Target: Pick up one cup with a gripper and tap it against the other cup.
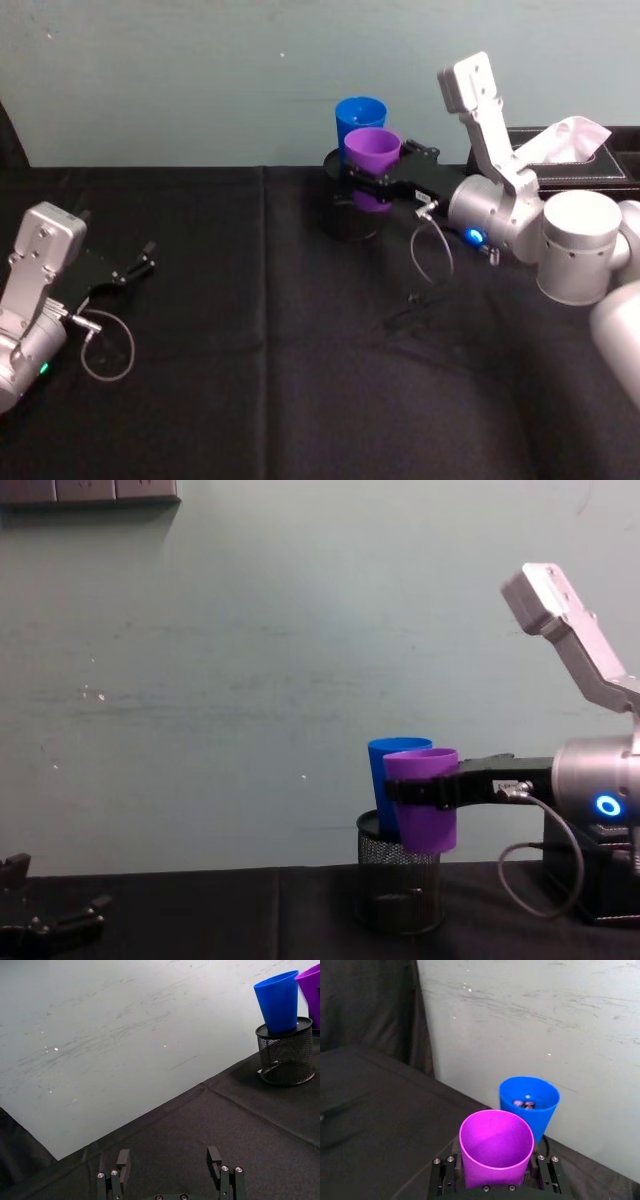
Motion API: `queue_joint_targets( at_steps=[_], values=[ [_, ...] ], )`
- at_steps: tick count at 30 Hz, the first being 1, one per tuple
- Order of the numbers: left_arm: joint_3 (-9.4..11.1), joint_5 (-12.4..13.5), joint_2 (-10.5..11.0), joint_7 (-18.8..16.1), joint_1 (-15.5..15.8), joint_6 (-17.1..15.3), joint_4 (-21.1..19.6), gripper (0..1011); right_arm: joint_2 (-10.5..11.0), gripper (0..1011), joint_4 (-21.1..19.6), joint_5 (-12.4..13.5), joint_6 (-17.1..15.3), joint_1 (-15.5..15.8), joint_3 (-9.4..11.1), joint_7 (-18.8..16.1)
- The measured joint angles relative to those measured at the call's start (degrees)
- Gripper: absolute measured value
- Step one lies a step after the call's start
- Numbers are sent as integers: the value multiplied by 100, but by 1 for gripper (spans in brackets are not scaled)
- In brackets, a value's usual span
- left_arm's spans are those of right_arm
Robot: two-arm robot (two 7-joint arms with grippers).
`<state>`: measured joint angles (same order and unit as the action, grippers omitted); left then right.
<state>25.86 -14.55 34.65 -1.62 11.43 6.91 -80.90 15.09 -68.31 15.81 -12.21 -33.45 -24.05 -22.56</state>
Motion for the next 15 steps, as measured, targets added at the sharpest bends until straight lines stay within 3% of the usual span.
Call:
queue_joint_targets(
  at_steps=[9,12,15],
  values=[
    [0,0,0,0,0,0,0,1000,361,736,-1056,-60,-137,756,54,118],
    [0,0,0,0,0,0,0,1000,507,736,-1470,-86,-148,1167,126,215],
    [0,0,0,0,0,0,0,1000,562,736,-1654,-74,-145,1404,179,262]
  ],
)
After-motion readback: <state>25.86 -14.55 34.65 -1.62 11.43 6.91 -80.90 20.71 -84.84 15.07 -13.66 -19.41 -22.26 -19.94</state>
